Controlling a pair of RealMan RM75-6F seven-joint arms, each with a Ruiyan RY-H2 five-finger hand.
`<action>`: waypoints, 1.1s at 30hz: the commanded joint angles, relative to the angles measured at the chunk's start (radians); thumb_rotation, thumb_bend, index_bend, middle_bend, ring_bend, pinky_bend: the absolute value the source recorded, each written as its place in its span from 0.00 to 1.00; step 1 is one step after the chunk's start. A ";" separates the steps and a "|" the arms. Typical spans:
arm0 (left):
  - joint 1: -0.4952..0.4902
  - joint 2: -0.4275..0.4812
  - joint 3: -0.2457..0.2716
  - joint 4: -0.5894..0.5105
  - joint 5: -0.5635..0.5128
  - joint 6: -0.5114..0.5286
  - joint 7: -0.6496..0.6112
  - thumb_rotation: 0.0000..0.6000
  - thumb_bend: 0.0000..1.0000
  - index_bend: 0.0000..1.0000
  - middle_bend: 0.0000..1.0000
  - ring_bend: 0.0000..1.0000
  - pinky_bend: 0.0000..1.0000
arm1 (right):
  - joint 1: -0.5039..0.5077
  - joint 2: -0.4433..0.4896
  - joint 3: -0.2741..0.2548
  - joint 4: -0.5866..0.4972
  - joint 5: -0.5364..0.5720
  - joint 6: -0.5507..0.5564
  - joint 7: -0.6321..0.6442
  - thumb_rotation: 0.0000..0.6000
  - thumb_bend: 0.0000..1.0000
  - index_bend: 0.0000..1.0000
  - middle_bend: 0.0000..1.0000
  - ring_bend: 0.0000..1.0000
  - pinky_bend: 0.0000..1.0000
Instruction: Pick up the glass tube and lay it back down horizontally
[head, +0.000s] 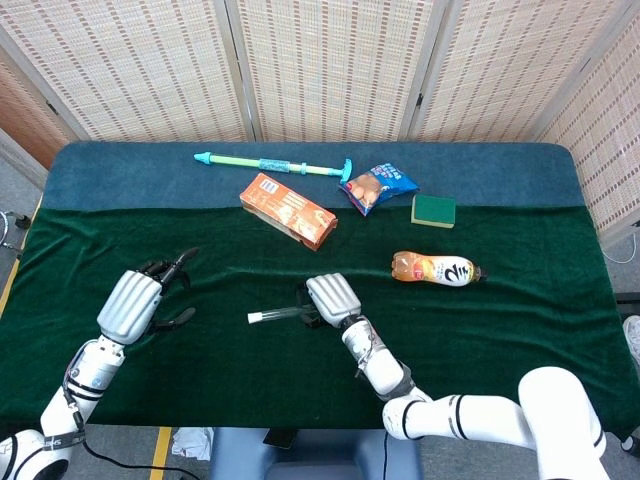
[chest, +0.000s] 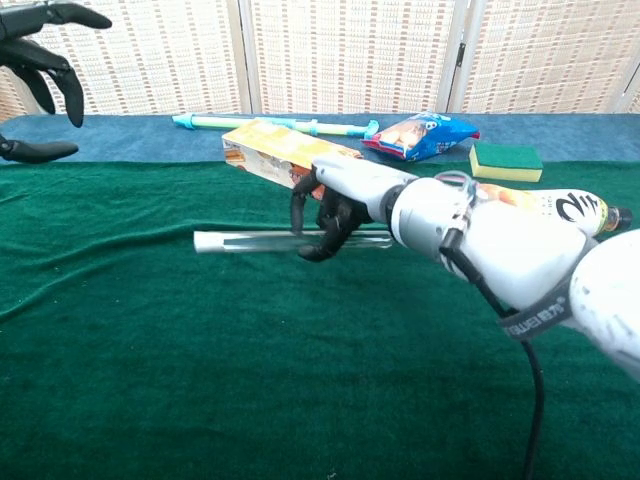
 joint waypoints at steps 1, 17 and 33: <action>0.009 -0.002 0.007 0.000 -0.008 -0.004 0.007 1.00 0.31 0.08 0.50 0.32 0.35 | 0.002 -0.038 -0.029 0.049 0.021 0.022 -0.045 1.00 0.48 0.76 1.00 1.00 1.00; 0.029 0.007 0.020 -0.009 -0.013 -0.009 0.024 1.00 0.31 0.08 0.49 0.29 0.27 | -0.042 -0.044 -0.037 0.066 0.015 0.006 -0.052 1.00 0.48 0.36 1.00 1.00 1.00; 0.139 0.035 0.000 0.058 -0.185 0.049 0.063 1.00 0.32 0.24 0.48 0.29 0.27 | -0.350 0.581 -0.154 -0.415 -0.358 0.284 0.122 1.00 0.48 0.33 0.53 0.60 0.60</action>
